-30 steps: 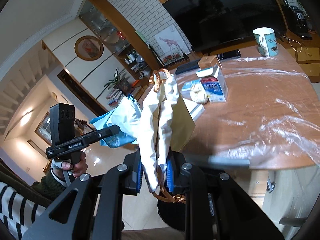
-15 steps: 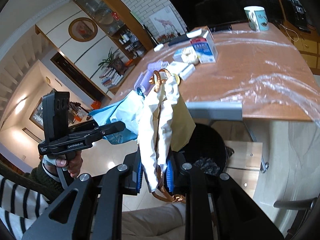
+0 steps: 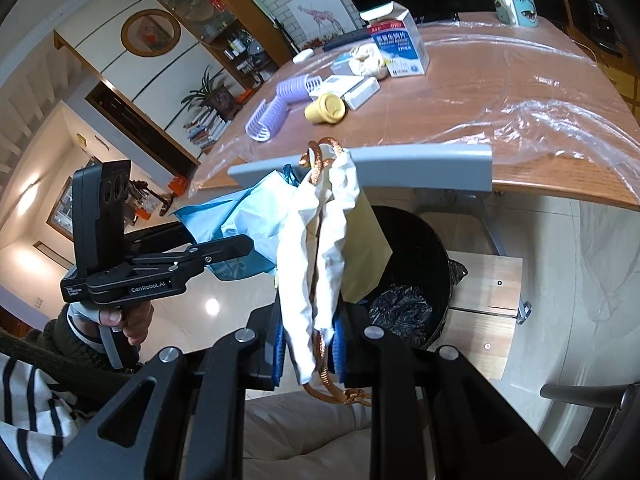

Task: Collect trash
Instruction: 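Carry both held bags off the table edge over the black trash bin, then open both tools to drop the bags into the black bin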

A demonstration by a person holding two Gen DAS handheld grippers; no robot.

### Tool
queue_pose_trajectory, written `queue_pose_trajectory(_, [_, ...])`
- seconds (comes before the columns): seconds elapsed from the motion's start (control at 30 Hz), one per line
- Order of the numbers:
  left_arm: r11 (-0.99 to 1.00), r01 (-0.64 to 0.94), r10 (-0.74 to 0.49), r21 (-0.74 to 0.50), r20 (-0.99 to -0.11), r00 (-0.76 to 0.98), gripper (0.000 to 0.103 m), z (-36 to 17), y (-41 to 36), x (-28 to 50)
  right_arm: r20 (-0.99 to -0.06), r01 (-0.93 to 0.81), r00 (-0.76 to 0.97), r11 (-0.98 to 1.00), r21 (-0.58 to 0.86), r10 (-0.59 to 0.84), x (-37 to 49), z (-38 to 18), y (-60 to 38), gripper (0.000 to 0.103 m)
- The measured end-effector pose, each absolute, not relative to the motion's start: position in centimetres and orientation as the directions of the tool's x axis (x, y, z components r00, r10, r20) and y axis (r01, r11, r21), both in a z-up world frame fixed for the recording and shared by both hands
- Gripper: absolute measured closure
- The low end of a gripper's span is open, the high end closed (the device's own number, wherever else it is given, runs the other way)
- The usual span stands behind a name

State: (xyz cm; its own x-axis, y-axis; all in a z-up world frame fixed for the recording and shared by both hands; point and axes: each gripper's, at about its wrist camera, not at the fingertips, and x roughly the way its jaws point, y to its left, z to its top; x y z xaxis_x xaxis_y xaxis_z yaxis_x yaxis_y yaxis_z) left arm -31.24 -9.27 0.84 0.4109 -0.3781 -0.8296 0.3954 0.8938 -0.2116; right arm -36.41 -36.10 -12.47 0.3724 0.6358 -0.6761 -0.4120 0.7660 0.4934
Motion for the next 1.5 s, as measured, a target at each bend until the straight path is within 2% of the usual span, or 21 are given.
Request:
queue_pose_trajectory(0.77, [0.897, 0.415, -0.301, -0.149, -0.895, 0.329, 0.054, -3.9, -9.7, -29.2, -0.777, -0.366, 0.292, 0.815, 0.448, 0.558, -33.6, -17.3, -33.9, 0.083])
queue_pose_trajectory(1.5, [0.885, 0.453, -0.245, -0.104, -0.933, 0.264, 0.054, -7.7, -11.1, -27.2, -0.835, -0.306, 0.251, 0.858, 0.412, 0.49, -32.0, -20.6, -32.1, 0.083])
